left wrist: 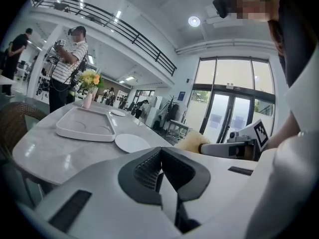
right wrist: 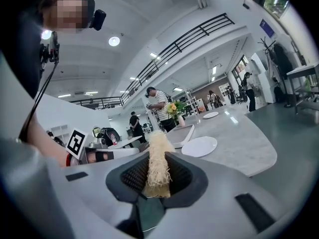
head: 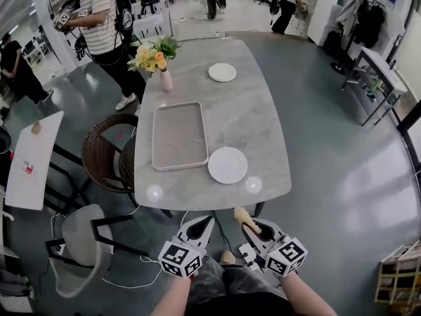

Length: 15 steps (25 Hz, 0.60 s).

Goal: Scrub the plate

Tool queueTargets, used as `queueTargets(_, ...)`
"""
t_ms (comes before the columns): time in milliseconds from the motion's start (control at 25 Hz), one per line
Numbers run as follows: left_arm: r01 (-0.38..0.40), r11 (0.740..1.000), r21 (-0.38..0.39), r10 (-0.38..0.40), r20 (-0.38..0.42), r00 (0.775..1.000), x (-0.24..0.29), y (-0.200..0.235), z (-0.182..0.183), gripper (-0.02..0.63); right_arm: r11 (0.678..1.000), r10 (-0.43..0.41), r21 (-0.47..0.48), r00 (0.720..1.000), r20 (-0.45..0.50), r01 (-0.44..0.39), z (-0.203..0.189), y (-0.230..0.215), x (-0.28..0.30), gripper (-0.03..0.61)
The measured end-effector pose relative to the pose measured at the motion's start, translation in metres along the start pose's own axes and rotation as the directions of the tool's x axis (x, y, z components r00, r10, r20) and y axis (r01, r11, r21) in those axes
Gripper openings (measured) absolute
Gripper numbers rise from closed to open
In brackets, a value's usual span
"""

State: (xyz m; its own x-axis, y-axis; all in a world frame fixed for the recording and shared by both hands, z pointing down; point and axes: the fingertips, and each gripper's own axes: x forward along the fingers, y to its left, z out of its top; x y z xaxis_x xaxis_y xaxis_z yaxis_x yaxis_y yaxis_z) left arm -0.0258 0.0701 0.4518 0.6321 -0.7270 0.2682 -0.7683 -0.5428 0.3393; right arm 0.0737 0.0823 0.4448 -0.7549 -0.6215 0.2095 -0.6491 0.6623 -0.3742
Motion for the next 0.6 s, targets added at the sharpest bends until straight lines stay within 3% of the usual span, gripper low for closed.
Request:
queueTargets(280, 0.012, 1.0, 0.029, -0.011, -0.034, 0.999, 0.019, 0.014, 0.0, 0.013, 1.0, 0.026, -0.008, 0.999, -0.027, -0.026, -0.004, -0.007, 0.019, 0.08)
queueTargets(600, 0.076, 0.996, 0.046, -0.073, -0.073, 0.995, 0.062, 0.045, 0.013, 0.012, 1.0, -0.011, 0.003, 0.998, -0.059, 0.012, 0.003, -0.03, 0.056, 0.081)
